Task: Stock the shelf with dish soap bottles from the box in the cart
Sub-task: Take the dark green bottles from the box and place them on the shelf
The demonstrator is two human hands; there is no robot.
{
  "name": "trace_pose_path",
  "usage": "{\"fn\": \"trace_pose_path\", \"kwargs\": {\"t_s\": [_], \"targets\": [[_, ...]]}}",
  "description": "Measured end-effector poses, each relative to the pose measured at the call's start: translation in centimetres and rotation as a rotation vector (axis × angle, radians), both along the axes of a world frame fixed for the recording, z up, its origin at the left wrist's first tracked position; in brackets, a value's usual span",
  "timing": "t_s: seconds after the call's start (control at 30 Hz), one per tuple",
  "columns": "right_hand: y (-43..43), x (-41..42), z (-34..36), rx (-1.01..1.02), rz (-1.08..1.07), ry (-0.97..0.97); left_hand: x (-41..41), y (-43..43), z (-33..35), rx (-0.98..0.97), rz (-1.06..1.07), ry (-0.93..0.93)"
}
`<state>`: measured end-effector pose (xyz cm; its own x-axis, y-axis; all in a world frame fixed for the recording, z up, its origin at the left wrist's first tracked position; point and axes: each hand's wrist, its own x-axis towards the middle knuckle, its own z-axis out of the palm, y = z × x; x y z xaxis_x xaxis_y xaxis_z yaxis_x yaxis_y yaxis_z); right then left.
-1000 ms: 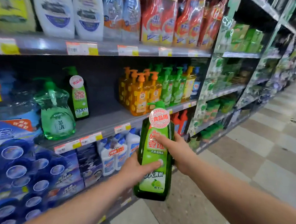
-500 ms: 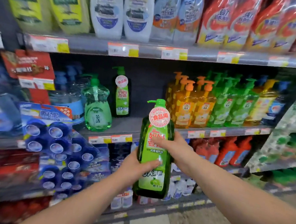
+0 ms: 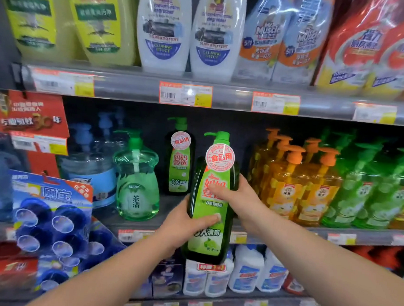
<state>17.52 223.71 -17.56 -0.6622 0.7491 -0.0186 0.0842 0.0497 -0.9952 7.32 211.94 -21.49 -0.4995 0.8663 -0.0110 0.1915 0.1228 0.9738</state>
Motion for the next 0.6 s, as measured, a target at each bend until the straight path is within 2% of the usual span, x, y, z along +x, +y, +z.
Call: {"fn": "trace_pose_path", "kwargs": {"t_s": [0.2,0.33,0.47,0.6], "targets": [[2.3,-3.2,-0.3,0.075,0.048,-0.032,-2.9,2.3,-0.4,-0.006,0.028,0.005],[4.1,-5.2,-0.2,0.111,0.118,-0.060,-4.8,4.2,-1.1,-0.009,0.170,0.029],[5.0,-6.9,-0.4,0.140,0.169,-0.077,-8.3,6.7,-5.1,-0.031,0.285,0.046],[5.6,-8.3,-1.5,0.207,0.182,-0.084,-7.0,5.9,-2.1,-0.024,0.332,0.098]]}}
